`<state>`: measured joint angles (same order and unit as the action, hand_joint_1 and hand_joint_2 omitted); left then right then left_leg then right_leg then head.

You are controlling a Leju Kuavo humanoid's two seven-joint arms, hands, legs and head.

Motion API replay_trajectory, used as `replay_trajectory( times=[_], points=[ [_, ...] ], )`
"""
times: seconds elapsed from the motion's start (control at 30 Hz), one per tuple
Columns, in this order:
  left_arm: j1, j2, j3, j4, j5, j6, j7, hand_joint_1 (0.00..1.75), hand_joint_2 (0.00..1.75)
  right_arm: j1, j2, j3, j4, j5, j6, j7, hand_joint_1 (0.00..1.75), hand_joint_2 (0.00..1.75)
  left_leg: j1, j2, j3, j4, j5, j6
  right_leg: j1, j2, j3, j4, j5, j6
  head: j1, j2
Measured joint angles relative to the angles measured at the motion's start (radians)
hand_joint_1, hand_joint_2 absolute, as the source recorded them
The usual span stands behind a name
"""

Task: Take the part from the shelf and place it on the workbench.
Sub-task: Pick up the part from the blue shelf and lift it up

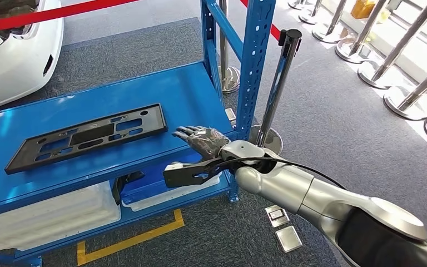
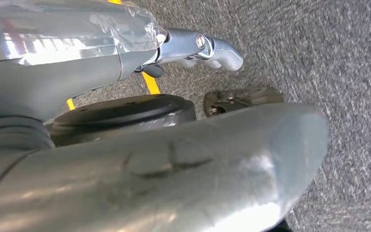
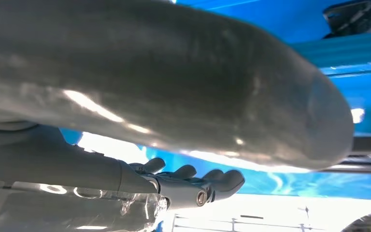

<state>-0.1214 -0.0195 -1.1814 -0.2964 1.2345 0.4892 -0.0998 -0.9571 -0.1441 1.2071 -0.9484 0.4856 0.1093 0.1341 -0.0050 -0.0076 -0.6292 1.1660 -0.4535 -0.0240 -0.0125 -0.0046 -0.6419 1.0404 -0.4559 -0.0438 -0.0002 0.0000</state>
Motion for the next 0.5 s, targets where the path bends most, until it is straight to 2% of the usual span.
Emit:
replay_trajectory(
  times=[0.03,0.07,0.1,0.13,0.2,0.23,0.27,0.3,0.33,0.43,0.5],
  points=[
    [0.0,0.0,0.0,0.0,-0.001,0.0,0.0,0.0,0.0,-0.001,0.002,0.0,0.001,-0.002,0.003,-0.005,0.0,0.0,0.006,0.0,-0.032,0.063,-0.027,-0.006,0.0,-0.001,0.001,0.0,-0.001,-0.001,-0.007,0.0],
    [0.001,0.0,0.0,0.0,-0.003,0.001,0.0,0.0,0.0,-0.001,0.004,0.001,0.001,-0.004,0.008,-0.01,0.0,0.0,0.013,0.0,-0.06,0.114,-0.041,-0.012,-0.001,-0.002,0.002,0.0,-0.002,-0.002,-0.012,0.0],
    [0.002,0.0,0.0,0.0,-0.005,0.001,0.001,0.0,0.0,-0.001,0.005,0.003,0.002,-0.005,0.012,-0.015,0.0,0.0,0.02,0.001,-0.076,0.138,-0.04,-0.017,-0.002,-0.002,0.002,0.0,-0.002,-0.001,-0.014,0.0],
    [0.002,0.0,0.0,0.0,-0.008,0.002,0.001,0.0,0.0,-0.001,0.007,0.004,0.003,-0.007,0.018,-0.021,0.0,0.0,0.025,0.002,-0.074,0.124,-0.018,-0.022,-0.004,-0.002,0.004,0.001,-0.003,0.0,-0.017,0.0],
    [0.002,0.0,0.0,0.0,-0.015,0.003,0.003,0.0,0.0,-0.003,0.016,0.007,0.003,-0.017,0.029,-0.034,0.0,0.0,0.035,0.004,-0.027,0.007,0.055,-0.031,-0.01,-0.002,0.007,0.002,-0.007,0.006,-0.021,0.0],
    [0.002,0.0,0.0,0.0,-0.019,0.004,0.003,0.0,0.0,-0.005,0.022,0.008,0.003,-0.025,0.035,-0.04,0.0,0.0,0.035,0.004,0.0,-0.057,0.082,-0.033,-0.011,-0.001,0.008,0.005,-0.009,0.012,-0.027,0.0],
    [0.001,0.0,0.0,0.0,-0.024,0.004,0.004,0.0,0.0,-0.007,0.029,0.009,0.004,-0.035,0.041,-0.047,0.0,0.0,0.034,0.004,0.017,-0.101,0.097,-0.031,-0.011,-0.001,0.008,0.005,-0.009,0.019,-0.031,0.0],
    [0.001,0.0,0.0,0.0,-0.028,0.004,0.005,0.0,0.0,-0.01,0.036,0.01,0.004,-0.045,0.046,-0.053,0.0,0.0,0.033,0.003,0.024,-0.125,0.101,-0.027,-0.01,0.0,0.006,0.007,-0.011,0.025,-0.033,0.0],
    [0.001,-0.001,0.0,0.0,-0.032,0.005,0.006,0.0,0.0,-0.012,0.042,0.012,0.005,-0.053,0.049,-0.059,0.0,0.0,0.03,0.0,0.025,-0.13,0.1,-0.022,-0.008,0.001,0.005,0.007,-0.012,0.022,-0.033,0.0],
    [0.001,-0.002,-0.001,-0.001,-0.042,0.01,0.013,0.0,0.0,-0.019,0.063,0.019,0.012,-0.067,0.052,-0.072,0.0,0.0,0.029,-0.006,0.026,-0.134,0.104,-0.015,-0.006,0.001,0.009,0.002,-0.01,-0.002,-0.017,0.0],
    [0.001,-0.002,-0.001,-0.001,-0.044,0.012,0.016,0.0,0.0,-0.024,0.077,0.023,0.018,-0.069,0.052,-0.075,0.0,0.0,0.028,-0.009,0.026,-0.134,0.104,-0.01,-0.005,0.0,0.013,-0.005,-0.006,0.001,-0.006,0.0]
  ],
)
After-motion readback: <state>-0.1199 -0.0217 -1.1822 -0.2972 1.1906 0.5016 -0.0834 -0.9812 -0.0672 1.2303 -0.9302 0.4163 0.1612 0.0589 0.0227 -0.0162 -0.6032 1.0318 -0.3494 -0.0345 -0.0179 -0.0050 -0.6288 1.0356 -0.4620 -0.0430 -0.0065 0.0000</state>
